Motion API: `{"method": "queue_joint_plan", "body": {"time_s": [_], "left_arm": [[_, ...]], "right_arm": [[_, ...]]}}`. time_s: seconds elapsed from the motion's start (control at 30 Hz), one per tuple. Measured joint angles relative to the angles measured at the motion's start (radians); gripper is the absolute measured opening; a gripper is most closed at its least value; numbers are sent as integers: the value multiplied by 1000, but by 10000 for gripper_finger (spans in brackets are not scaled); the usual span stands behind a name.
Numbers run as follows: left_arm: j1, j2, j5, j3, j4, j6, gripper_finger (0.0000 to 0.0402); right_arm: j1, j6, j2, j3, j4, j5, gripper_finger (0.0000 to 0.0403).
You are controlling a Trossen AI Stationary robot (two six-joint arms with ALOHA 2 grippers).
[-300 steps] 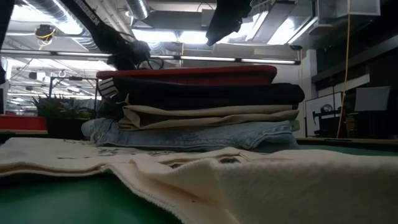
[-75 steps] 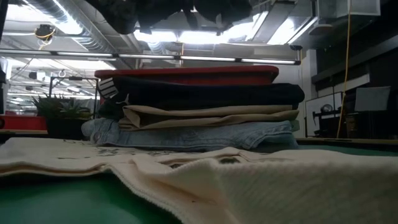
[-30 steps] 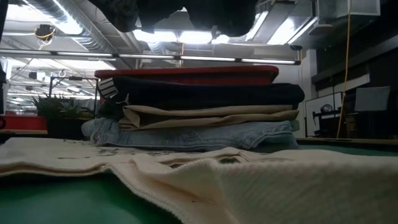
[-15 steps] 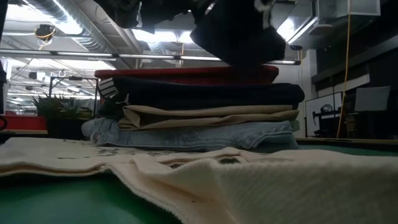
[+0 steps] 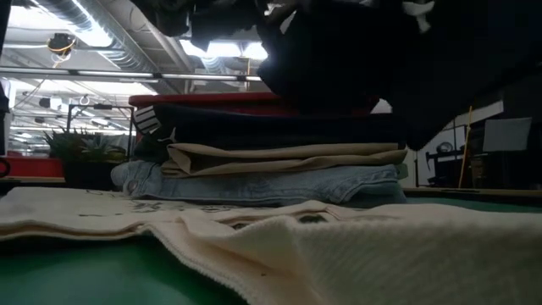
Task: Fold Laundry from Bin
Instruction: Fold the gray shorts
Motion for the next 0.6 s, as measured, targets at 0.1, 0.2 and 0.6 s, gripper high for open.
{"method": "queue_joint_plan", "body": {"time_s": [0.1,0.2,0.6], "left_arm": [[-17,0,10,0,-81,0,165],[-30,0,52,0,-161,0,165],[-42,0,474,0,-350,-136,165]], "right_arm": [[0,0,0,0,-3,11,6],[0,0,0,0,-2,11,5],[0,-1,0,0,-12,27,3]]}}
